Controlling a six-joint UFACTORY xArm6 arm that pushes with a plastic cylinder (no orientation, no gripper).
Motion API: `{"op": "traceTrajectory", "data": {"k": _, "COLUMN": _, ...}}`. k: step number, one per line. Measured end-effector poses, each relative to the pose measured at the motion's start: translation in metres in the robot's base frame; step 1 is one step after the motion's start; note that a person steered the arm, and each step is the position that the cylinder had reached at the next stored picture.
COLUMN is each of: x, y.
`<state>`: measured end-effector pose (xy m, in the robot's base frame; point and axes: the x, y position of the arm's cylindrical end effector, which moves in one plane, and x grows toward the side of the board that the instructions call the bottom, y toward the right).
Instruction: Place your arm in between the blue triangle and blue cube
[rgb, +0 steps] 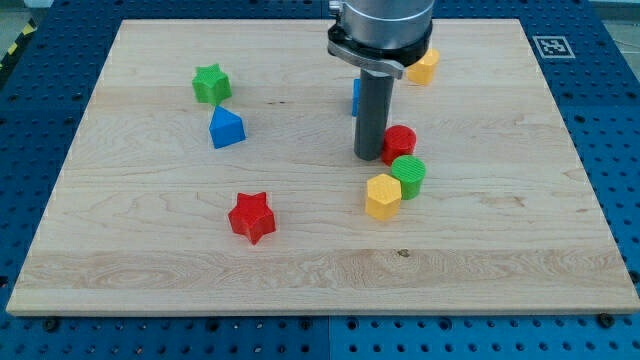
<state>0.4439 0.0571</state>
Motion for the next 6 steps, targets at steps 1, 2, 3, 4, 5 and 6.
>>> {"op": "traceTrajectory", "data": {"k": 1, "x": 0.000, "y": 0.004}}
{"op": "traceTrajectory", "data": {"k": 2, "x": -0.023, "y": 0.003}}
{"op": "traceTrajectory", "data": {"k": 3, "x": -0.032, "y": 0.006}}
{"op": "traceTrajectory", "data": {"k": 4, "x": -0.035, "y": 0.042}}
{"op": "traceTrajectory", "data": {"k": 5, "x": -0.021, "y": 0.042}}
{"op": "traceTrajectory", "data": {"k": 6, "x": -0.023, "y": 0.043}}
